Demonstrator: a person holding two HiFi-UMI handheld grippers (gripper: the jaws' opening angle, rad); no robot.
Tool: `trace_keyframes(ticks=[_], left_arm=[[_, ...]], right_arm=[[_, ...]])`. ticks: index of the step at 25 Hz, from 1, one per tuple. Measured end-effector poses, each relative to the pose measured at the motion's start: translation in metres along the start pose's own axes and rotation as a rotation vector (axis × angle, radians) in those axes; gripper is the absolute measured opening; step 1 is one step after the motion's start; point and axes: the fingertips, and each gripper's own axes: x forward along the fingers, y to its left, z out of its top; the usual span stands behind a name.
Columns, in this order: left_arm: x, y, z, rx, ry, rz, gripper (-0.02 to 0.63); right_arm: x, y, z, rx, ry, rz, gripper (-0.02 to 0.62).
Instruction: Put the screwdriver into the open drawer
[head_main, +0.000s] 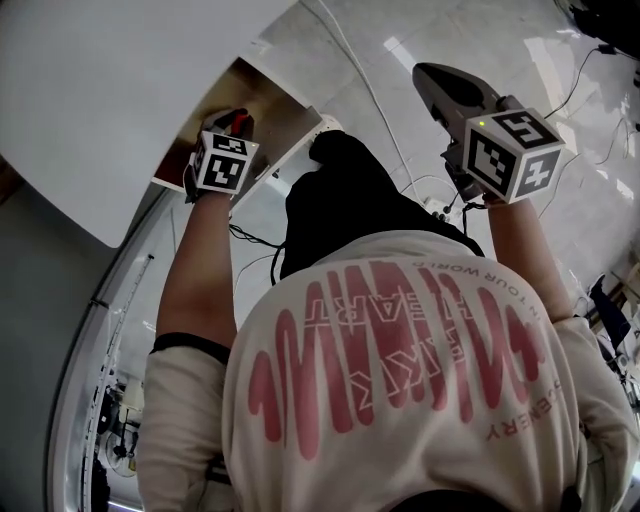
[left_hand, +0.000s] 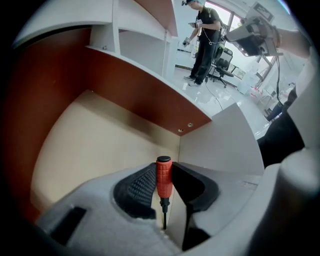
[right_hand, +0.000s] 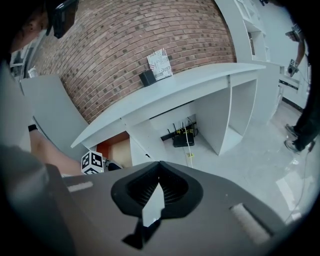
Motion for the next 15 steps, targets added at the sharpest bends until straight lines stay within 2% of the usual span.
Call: trace_keyframes(ticks=[4,15], left_arm=[[0.014,-0.001,-0.011,0.017,0.064,-0.006,0.098],[0.029,-0.002,-0.031,-0.013,0.135,-0.017,0.098]], right_arm=[[0.007,-0.005,-0.007,0.010,0.009,0.000,0.011],[0.009,-0.012,-0.015,0.028,0.024,-0.014,0.011]])
